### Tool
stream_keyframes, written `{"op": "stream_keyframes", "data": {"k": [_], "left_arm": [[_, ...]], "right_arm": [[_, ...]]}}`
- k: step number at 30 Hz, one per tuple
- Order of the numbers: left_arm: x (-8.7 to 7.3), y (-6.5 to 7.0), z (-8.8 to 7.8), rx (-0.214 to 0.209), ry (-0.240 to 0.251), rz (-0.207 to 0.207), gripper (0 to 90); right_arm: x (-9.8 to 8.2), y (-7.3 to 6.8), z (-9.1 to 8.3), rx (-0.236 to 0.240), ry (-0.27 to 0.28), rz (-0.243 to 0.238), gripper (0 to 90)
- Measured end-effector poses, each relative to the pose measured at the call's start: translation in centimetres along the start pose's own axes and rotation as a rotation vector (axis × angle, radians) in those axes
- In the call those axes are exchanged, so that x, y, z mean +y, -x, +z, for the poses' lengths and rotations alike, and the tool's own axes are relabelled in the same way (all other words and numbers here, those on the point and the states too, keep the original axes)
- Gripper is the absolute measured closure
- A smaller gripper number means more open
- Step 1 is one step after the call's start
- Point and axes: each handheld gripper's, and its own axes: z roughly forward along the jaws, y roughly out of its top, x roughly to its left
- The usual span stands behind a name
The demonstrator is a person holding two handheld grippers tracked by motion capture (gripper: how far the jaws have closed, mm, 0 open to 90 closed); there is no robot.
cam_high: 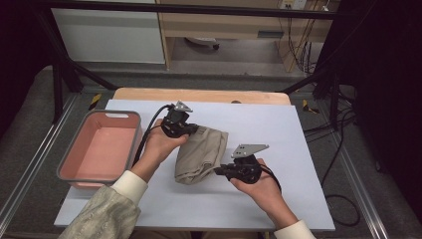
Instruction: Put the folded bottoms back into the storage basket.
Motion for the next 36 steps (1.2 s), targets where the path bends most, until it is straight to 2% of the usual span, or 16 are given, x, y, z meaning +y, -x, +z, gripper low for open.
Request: {"op": "stream_keyframes", "data": {"k": [36], "left_arm": [[0.2,-1.6,-2.6,0.003,0.021,-0.02,87.9]], "right_arm": [[2.9,-1.2,0.9,0.031,0.012,-0.045,85.2]]}}
